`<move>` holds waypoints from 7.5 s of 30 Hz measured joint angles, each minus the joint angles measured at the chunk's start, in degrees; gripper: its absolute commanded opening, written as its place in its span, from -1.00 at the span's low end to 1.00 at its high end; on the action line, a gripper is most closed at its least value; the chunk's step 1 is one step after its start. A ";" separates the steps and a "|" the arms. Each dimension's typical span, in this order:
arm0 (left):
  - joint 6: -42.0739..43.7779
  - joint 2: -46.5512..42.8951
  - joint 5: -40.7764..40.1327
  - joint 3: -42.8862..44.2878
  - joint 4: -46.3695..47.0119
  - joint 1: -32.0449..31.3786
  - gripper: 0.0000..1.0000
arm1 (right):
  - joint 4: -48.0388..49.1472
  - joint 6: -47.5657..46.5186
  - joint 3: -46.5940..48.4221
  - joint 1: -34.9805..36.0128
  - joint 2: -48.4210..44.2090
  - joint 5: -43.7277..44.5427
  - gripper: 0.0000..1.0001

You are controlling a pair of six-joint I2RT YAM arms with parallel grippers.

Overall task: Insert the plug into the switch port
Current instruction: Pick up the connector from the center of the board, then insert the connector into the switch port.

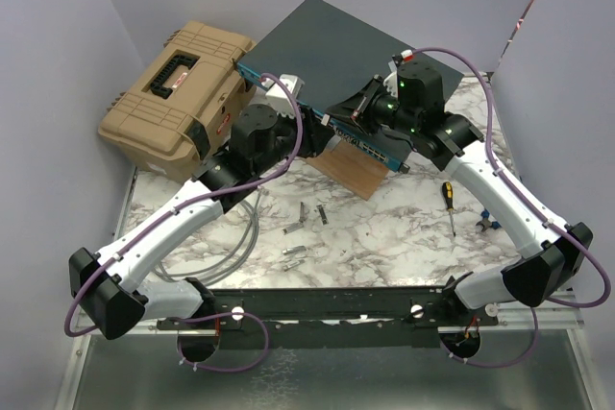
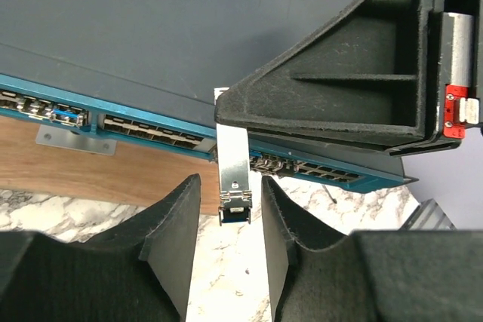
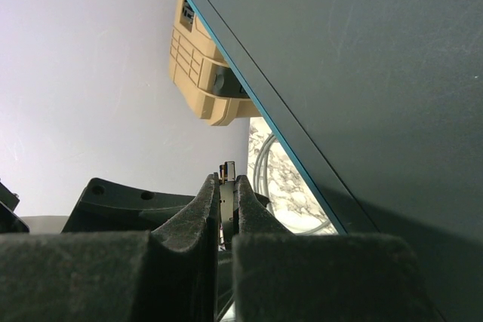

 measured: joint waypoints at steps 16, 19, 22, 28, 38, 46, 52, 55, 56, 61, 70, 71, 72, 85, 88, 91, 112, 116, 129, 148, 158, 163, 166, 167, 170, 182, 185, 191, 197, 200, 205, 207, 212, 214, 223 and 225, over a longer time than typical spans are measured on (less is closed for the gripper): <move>3.23 -1.40 -6.05 0.00 -0.70 -1.95 -0.42 | 0.02 0.83 -0.02 0.37 0.00 0.00 -0.99; 3.45 -1.73 -6.45 0.00 -0.66 -2.32 -0.50 | 0.02 0.85 -0.07 0.37 0.02 0.00 -0.99; 3.69 -1.88 -6.64 0.00 -0.63 -2.60 -0.56 | 0.02 0.90 -0.11 0.39 0.02 0.00 -0.99; 4.02 -2.40 -7.37 -0.63 -0.70 -3.04 -0.82 | 0.09 1.49 -0.72 0.55 0.02 0.02 -0.99; 5.35 -4.61 -7.74 -2.51 -1.01 -3.26 -1.00 | 0.26 2.16 -1.29 0.92 -0.02 0.07 -0.50; 10.10 -7.02 -10.60 -2.08 -6.75 -3.28 -1.00 | 0.44 -1.03 -1.79 1.07 -1.18 3.43 0.21; 16.46 -7.52 -13.29 2.58 -16.92 -3.28 -1.00 | -0.83 -8.55 0.04 1.05 -3.13 7.93 0.76; 19.80 -8.15 -13.64 4.24 -21.09 -3.28 -1.00 | -1.88 -13.99 3.04 0.98 -3.69 11.08 0.92; 20.57 -8.33 -13.75 4.55 -22.23 -3.26 -1.00 | -2.29 -16.13 4.17 0.94 -3.91 12.20 0.95; 24.61 -8.55 -13.94 4.74 -25.99 -2.43 -1.00 | -5.66 -25.66 11.69 -2.73 -4.15 15.23 1.00; 27.15 -7.26 -8.35 4.70 -25.07 11.47 -1.00 | -6.40 -30.51 17.62 -29.46 0.11 2.99 0.99; 27.30 -6.86 -7.06 4.57 -24.48 13.75 -1.00 | -6.29 -30.42 17.62 -31.87 1.03 1.07 1.00; 27.56 -6.47 -5.97 4.28 -23.71 15.89 -1.00 | -6.16 -30.18 17.62 -34.18 1.97 -0.94 1.00; 30.29 -5.29 4.90 -0.57 -16.00 19.71 -1.00 | 4.42 -18.45 4.98 -56.24 5.42 -22.36 1.00; 30.56 -5.14 6.54 -1.29 -14.53 19.87 -1.00 | 7.26 -16.44 1.18 -56.96 5.44 -25.99 1.00; 30.56 -4.85 7.76 -2.14 -13.22 19.89 -1.00 | 12.07 -13.20 -3.76 -57.02 5.33 -29.57 0.99; 28.92 -0.81 11.93 -5.38 -2.67 19.89 -1.00 | 30.51 0.39 -17.00 -51.78 7.21 -38.40 0.85; 28.96 0.13 12.76 -5.40 -1.60 19.89 -1.00 | 34.01 2.49 -17.94 -51.34 7.58 -39.19 0.68; 29.03 1.22 13.60 -5.79 -0.07 19.71 -1.00 | 48.96 11.93 -19.63 -48.85 11.78 -43.19 0.38; 28.96 1.22 13.68 -7.76 2.71 19.34 -1.00 | 67.10 25.68 -23.26 -48.50 16.17 -46.45 -0.26; 29.03 1.25 13.75 -8.83 4.81 18.56 -1.00 | 69.48 27.87 -23.32 -48.50 16.87 -46.66 -0.38; 29.86 1.29 12.83 -8.83 5.46 17.57 -1.00 | 69.48 27.87 -23.32 -48.50 16.92 -46.66 -0.40; 30.53 1.33 11.87 -8.83 5.40 17.11 -1.00 | 69.48 27.87 -23.32 -48.50 16.92 -46.66 -0.40; 30.71 1.33 11.58 -8.83 5.38 17.03 -1.00 | 69.48 27.87 -23.32 -48.50 16.92 -46.66 -0.41; 31.08 1.33 10.75 -8.83 5.07 16.72 -1.00 | 69.48 27.85 -23.32 -48.50 16.92 -46.66 -0.44; 32.59 0.79 8.20 -8.55 1.25 16.70 -1.00 | 69.42 27.80 -23.30 -48.50 16.92 -46.66 -0.57; 32.59 0.79 8.20 -7.56 0.85 16.70 -1.00 | 69.31 27.78 -23.21 -48.50 16.92 -46.66 -0.64; 32.59 0.44 8.22 -5.55 0.74 16.70 -1.00 | 69.11 27.76 -23.15 -48.50 16.96 -46.71 -0.72; 32.63 0.31 8.22 -4.66 0.61 16.70 -1.00 | 68.98 27.71 -22.71 -48.50 17.22 -47.01 -0.74; 32.63 0.33 8.24 -4.26 0.28 16.70 -1.00 | 68.83 27.67 -22.58 -48.50 17.29 -47.10 -0.74; 32.63 0.39 8.31 -3.78 0.09 16.70 -1.00 | 68.74 27.63 -22.56 -48.50 17.33 -47.17 -0.74; 32.63 0.46 8.35 -3.78 -0.09 16.70 -1.00 | 68.74 27.63 -22.56 -48.50 17.33 -47.19 -0.74; 32.59 0.50 8.31 -3.78 -0.83 16.70 -1.00 | 68.74 27.63 -22.56 -48.50 17.33 -47.19 -0.75; 32.59 0.50 8.28 -3.78 -1.38 16.70 -1.00 | 68.74 27.63 -22.56 -48.50 17.33 -47.17 -0.75; 32.50 0.59 8.33 -3.74 -2.32 16.70 -1.00 | 68.74 27.63 -22.56 -48.50 17.33 -47.17 -0.76; 32.41 0.83 8.33 -3.61 -2.36 16.70 -1.00 | 68.74 27.63 -22.56 -48.50 17.33 -47.17 -0.76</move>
